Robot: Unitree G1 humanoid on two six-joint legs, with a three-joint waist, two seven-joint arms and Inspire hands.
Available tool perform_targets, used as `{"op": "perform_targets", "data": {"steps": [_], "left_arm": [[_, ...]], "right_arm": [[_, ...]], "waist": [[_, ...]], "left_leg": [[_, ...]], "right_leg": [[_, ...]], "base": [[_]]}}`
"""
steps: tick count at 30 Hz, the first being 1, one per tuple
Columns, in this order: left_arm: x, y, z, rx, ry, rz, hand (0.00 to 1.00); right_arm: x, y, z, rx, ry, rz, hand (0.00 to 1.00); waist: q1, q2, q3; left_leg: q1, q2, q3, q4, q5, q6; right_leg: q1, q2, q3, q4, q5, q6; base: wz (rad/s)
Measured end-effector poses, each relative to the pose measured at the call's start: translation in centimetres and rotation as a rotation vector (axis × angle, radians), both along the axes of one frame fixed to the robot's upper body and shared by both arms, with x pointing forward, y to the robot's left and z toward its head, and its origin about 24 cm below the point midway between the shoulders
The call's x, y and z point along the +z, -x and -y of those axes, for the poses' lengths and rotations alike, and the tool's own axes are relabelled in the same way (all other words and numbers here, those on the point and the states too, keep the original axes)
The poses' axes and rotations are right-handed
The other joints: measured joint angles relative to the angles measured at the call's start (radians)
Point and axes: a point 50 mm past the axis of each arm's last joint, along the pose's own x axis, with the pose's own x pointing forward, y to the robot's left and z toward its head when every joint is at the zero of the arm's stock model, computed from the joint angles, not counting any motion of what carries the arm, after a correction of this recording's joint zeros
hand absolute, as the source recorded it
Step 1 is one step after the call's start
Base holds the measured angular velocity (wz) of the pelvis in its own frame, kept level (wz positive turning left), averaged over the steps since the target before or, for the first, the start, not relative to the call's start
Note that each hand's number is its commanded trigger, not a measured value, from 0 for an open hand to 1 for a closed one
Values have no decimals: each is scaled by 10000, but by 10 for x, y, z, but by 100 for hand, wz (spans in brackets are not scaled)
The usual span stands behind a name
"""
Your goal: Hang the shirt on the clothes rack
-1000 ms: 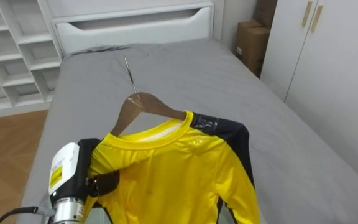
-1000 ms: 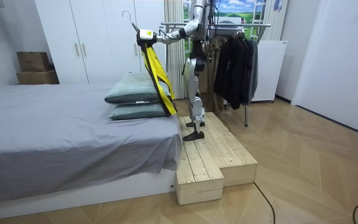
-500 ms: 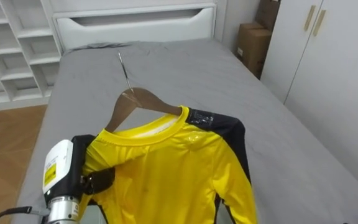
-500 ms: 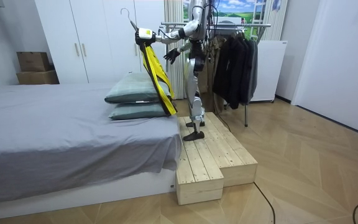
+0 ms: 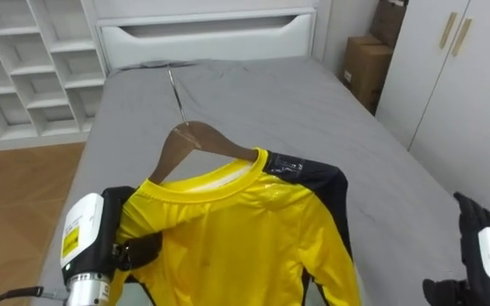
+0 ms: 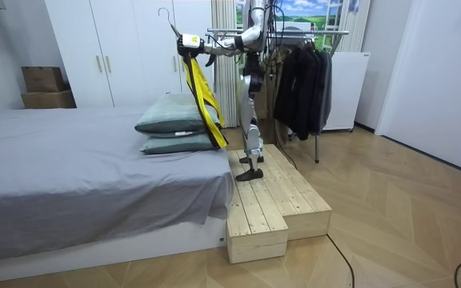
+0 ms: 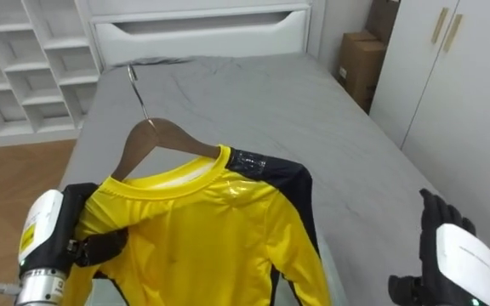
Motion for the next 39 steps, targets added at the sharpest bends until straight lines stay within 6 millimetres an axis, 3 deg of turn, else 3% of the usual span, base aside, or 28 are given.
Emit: {"op": "perform_targets", "data": {"steps": [3, 5, 7, 21, 24, 26, 29, 36, 39], "left_arm": [[-1, 2, 1, -85, 38, -110, 100], [3, 1, 3, -172, 57, 46, 100], [5, 1, 4, -221, 77, 125, 100], [11, -1, 11, -495, 19, 289, 100], [23, 0, 16, -798, 83, 659, 100], [28, 1, 19, -983, 130, 792, 100], [32, 1, 21, -1179, 142, 844, 100], [35, 0, 26, -1403, 170, 918, 100], [37, 0, 28, -1430, 254, 1027, 100]], "right_arm": [[11, -7, -3, 158, 58, 510, 0], [17, -11, -5, 244, 126, 814, 0], [22, -13, -9, 397, 165, 1015, 0], [27, -24, -36, 1593, 263, 1235, 0], [43, -27, -46, 2008, 321, 1923, 0], [48, -28, -52, 2377, 379, 2162, 0], [53, -30, -55, 2512, 365, 2375, 0], [55, -30, -58, 2749, 332, 2525, 0], [56, -30, -58, 2743, 270, 2553, 0]], "waist": [[27, 7, 47], [130, -42, 127], [173, -56, 142], [207, -34, 121], [210, -7, 87], [213, -14, -31], [224, -14, -42], [352, -3, -22], [418, -23, 86]], "left_leg": [[94, 4, 21, -21, -18, -15], [127, 21, 81, -40, -24, -25], [125, 27, 104, -47, -26, -27], [82, 31, 85, -4, -44, -39], [-10, 40, 82, 22, -42, -37], [51, 46, 67, 32, -42, -37], [156, 53, 8, 31, -45, -41], [159, 86, 2, 25, -49, -51], [147, 85, 7, 18, -49, -51]], "right_leg": [[72, 8, 47, -25, -3, 4], [64, 22, 95, -23, -8, 11], [43, 27, 117, -23, -8, 11], [34, 26, 79, -15, -8, 11], [-48, 28, 66, 6, -7, 10], [25, 29, 41, 7, -6, 10], [156, 32, -22, 9, -6, 10], [153, 75, -3, 23, 2, -4], [133, 84, 40, 5, 3, -6]], "base": [[-6], [-7], [-3], [0], [0], [0], [5], [1], [0]]}}
